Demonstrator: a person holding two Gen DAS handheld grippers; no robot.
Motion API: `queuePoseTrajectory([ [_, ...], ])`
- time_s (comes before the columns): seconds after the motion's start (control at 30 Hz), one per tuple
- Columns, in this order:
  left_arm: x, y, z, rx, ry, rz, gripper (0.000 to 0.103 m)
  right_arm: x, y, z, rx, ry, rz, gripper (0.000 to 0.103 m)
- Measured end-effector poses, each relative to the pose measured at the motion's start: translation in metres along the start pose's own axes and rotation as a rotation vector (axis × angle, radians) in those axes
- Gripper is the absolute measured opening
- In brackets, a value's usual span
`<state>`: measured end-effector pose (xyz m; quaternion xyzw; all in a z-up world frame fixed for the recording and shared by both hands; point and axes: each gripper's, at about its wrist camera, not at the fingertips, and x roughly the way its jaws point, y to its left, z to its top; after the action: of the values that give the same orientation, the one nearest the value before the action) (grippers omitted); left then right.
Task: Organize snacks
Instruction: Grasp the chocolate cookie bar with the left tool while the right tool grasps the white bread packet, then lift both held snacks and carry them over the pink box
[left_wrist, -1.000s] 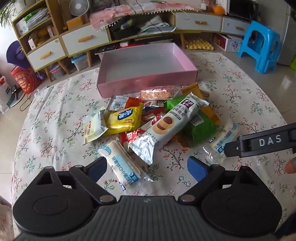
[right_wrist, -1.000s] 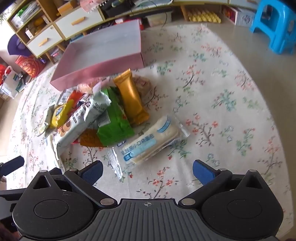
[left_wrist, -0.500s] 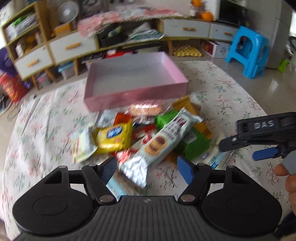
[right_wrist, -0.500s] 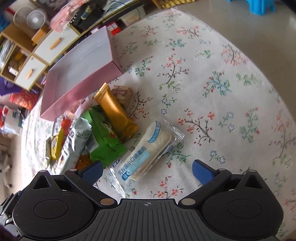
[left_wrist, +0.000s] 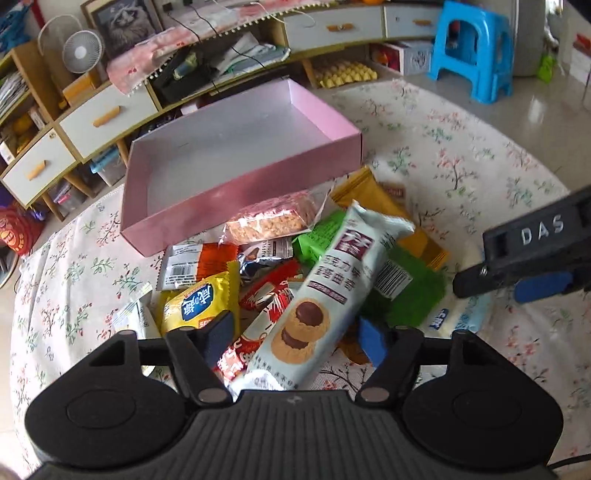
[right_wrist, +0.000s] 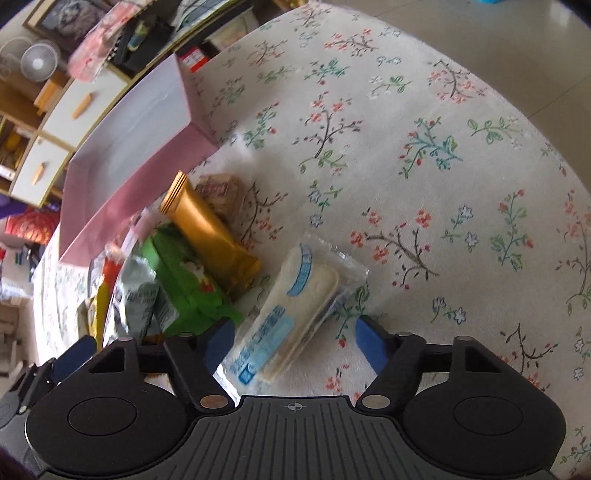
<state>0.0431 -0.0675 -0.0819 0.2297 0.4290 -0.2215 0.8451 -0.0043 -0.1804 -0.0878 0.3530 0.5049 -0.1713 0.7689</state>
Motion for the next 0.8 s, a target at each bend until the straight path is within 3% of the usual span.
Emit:
queuePoseTrajectory([
  [0.1,-0.003,-0.001,-0.003,0.004,0.001,-0.015,0.054,0.002,0.002,0.000,0.008,-0.030,-0.011,0.071],
  [0.17,-0.006,-0.002,-0.004,0.013,0.000,-0.029,0.039,0.002,0.003,0.001,0.016,-0.049,-0.016,0.071],
  [0.23,-0.009,-0.001,-0.005,0.002,-0.002,-0.042,0.034,0.002,0.006,0.001,0.002,-0.072,-0.030,0.055],
  [0.4,-0.013,0.003,-0.006,-0.039,-0.005,-0.074,0.030,0.001,0.013,-0.001,-0.052,-0.083,-0.027,0.033],
  [0.8,-0.026,0.023,-0.007,-0.213,-0.024,-0.167,0.027,-0.023,0.013,-0.004,-0.085,-0.169,-0.009,0.029],
])
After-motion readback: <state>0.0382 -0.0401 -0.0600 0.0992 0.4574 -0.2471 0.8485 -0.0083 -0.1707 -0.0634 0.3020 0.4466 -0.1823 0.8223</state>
